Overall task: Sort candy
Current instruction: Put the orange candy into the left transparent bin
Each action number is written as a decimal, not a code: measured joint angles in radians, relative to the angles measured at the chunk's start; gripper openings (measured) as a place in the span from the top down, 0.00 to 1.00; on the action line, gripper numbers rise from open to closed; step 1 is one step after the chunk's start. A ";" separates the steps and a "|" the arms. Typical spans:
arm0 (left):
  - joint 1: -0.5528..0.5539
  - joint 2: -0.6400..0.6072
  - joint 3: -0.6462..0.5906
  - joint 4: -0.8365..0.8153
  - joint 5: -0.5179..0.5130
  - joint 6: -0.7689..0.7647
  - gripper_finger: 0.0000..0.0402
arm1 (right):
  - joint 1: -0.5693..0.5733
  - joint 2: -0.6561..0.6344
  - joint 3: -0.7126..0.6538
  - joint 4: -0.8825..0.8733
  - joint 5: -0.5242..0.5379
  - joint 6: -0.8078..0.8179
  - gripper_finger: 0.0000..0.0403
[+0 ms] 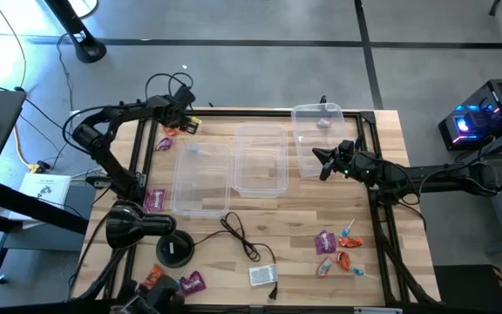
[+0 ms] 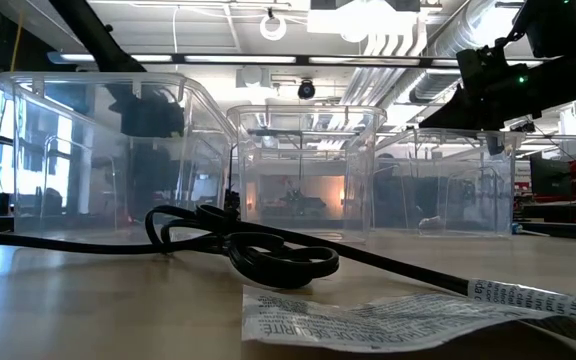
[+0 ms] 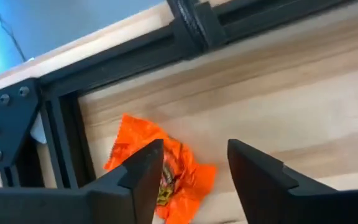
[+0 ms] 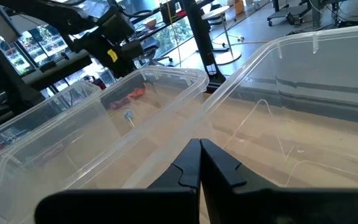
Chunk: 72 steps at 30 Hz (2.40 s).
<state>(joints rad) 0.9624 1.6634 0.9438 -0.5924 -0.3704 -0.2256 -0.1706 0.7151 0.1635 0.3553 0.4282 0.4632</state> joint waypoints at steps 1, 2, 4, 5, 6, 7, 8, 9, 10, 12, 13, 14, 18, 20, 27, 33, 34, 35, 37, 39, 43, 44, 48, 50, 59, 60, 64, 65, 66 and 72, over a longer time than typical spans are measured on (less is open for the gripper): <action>-0.009 0.000 0.001 -0.029 0.002 -0.003 0.54 | 0.000 0.000 0.000 0.000 0.000 0.000 1.00; -0.019 0.000 0.002 -0.061 0.007 -0.013 0.53 | 0.000 0.000 0.000 0.000 0.000 0.000 1.00; -0.034 0.001 0.002 -0.116 -0.017 -0.017 0.52 | 0.000 0.000 0.000 0.000 0.001 0.000 1.00; -0.039 0.001 0.002 -0.136 -0.052 -0.027 0.51 | 0.000 0.000 0.000 0.000 0.006 0.000 1.00; -0.042 0.001 0.002 -0.153 -0.099 -0.041 0.51 | 0.000 0.000 0.000 0.000 0.012 0.000 1.00; -0.046 0.001 0.002 -0.166 -0.137 -0.051 0.51 | 0.000 0.000 0.000 0.000 0.020 0.002 1.00; -0.047 0.001 0.002 -0.175 -0.165 -0.051 0.51 | 0.000 0.000 0.000 0.001 0.027 0.003 1.00; -0.049 0.001 0.002 -0.180 -0.178 -0.050 0.51 | 0.000 0.000 0.000 0.001 0.031 0.003 1.00; -0.050 0.001 0.002 -0.181 -0.178 -0.043 0.51 | 0.000 0.000 0.000 0.003 0.032 0.002 1.00; -0.049 0.010 0.003 -0.173 -0.160 -0.025 0.51 | 0.000 0.000 0.000 0.004 0.032 0.000 1.00; -0.043 0.019 0.003 -0.164 -0.145 -0.012 0.51 | 0.000 0.000 0.000 0.004 0.032 0.000 1.00; -0.038 0.029 0.009 -0.169 -0.144 -0.005 0.51 | 0.000 0.000 0.000 0.004 0.032 0.000 1.00; -0.042 0.086 0.058 -0.174 -0.118 0.075 0.51 | 0.000 0.000 0.000 0.005 0.032 -0.013 1.00; -0.044 0.133 0.090 -0.196 -0.125 0.097 0.51 | 0.000 0.000 0.000 0.005 0.032 -0.018 1.00; -0.037 0.324 0.240 -0.411 -0.202 0.078 0.51 | 0.000 0.000 0.000 0.001 0.032 -0.019 1.00; -0.050 0.362 0.257 -0.449 -0.242 0.070 0.53 | 0.000 0.000 0.000 -0.005 0.031 -0.018 1.00; -0.048 0.362 0.257 -0.449 -0.236 0.071 0.56 | 0.000 0.000 0.000 -0.006 0.031 -0.018 1.00; -0.047 0.363 0.256 -0.450 -0.233 0.071 0.60 | 0.000 0.000 0.000 -0.006 0.031 -0.018 1.00; -0.049 0.365 0.254 -0.449 -0.232 0.071 0.71 | 0.000 0.000 0.000 -0.007 0.031 -0.018 1.00; -0.049 0.366 0.252 -0.449 -0.216 0.079 0.88 | 0.000 0.000 0.000 -0.007 0.031 -0.018 1.00; -0.059 0.366 0.247 -0.468 -0.253 0.107 0.96 | 0.000 0.003 0.000 -0.007 0.031 -0.018 1.00; -0.063 0.359 0.245 -0.476 -0.266 0.113 0.96 | 0.000 0.003 0.000 -0.007 0.031 -0.018 1.00; -0.079 0.266 0.249 -0.493 -0.275 0.123 0.99 | 0.000 0.003 0.000 -0.007 0.031 -0.018 1.00; -0.084 0.203 0.248 -0.497 -0.265 0.124 0.99 | 0.000 0.003 0.000 -0.007 0.030 -0.018 1.00; -0.147 -0.202 0.250 -0.421 -0.123 0.117 1.00 | 0.000 0.004 0.000 -0.002 0.031 -0.008 1.00; -0.158 -0.244 0.250 -0.397 -0.096 0.117 1.00 | 0.000 0.004 0.000 0.000 0.031 -0.008 1.00; -0.212 -0.397 0.250 -0.286 0.053 0.130 1.00 | 0.000 0.004 0.000 0.001 0.032 -0.008 1.00; -0.230 -0.432 0.250 -0.268 0.108 0.126 1.00 | 0.000 0.004 0.000 0.001 0.032 -0.008 1.00; -0.250 -0.462 0.250 -0.259 0.163 0.117 1.00 | 0.000 0.004 0.000 0.001 0.032 -0.005 1.00; -0.460 -0.609 0.135 -0.230 0.364 0.016 1.00 | 0.000 0.004 0.000 -0.008 0.032 0.011 1.00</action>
<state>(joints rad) 0.5020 1.0543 1.0790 -0.8222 -0.0065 -0.2097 -0.1707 0.7189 0.1631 0.3473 0.4603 0.4744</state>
